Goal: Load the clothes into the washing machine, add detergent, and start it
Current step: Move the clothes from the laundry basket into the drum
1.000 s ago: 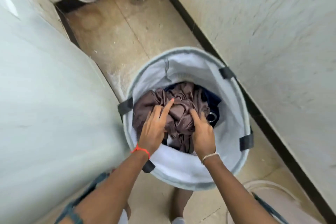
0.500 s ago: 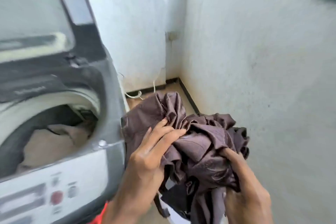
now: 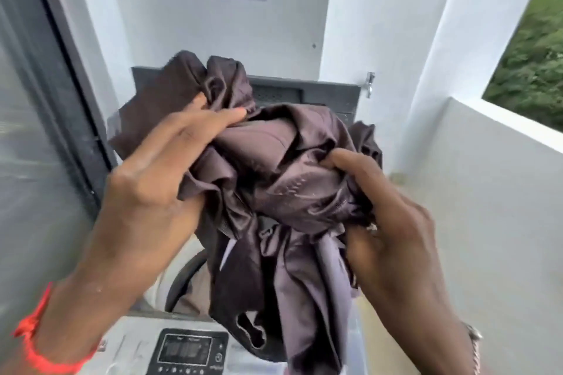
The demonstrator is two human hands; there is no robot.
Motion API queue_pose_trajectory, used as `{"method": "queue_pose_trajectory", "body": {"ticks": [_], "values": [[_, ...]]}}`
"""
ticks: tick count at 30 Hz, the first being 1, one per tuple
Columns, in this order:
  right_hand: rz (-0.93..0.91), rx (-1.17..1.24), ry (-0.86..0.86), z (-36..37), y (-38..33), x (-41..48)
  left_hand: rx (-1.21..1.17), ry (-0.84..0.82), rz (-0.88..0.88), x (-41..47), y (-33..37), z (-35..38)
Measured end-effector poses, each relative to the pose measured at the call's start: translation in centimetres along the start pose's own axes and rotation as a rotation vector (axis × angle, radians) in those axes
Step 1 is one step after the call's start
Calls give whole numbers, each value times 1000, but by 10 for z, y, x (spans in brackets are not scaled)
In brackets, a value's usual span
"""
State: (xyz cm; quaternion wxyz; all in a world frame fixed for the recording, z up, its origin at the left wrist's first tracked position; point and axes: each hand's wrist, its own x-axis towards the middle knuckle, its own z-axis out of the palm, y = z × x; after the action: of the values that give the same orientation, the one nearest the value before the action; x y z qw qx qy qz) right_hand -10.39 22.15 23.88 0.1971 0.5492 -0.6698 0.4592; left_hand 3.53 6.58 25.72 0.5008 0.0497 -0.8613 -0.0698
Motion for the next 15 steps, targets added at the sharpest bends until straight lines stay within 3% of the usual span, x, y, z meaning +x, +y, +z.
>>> {"method": "queue_pose_trajectory", "body": {"ticks": [3, 6, 10, 15], "values": [[-34, 140, -61, 51, 7, 32, 104, 22, -51, -1, -42, -9], [61, 236, -164, 113, 36, 29, 137, -48, -184, -32, -89, 15], [223, 254, -374, 195, 94, -7, 172, -267, -353, -106, -148, 74], [371, 61, -684, 260, 158, -43, 264, -592, -448, -164, -196, 141]]}}
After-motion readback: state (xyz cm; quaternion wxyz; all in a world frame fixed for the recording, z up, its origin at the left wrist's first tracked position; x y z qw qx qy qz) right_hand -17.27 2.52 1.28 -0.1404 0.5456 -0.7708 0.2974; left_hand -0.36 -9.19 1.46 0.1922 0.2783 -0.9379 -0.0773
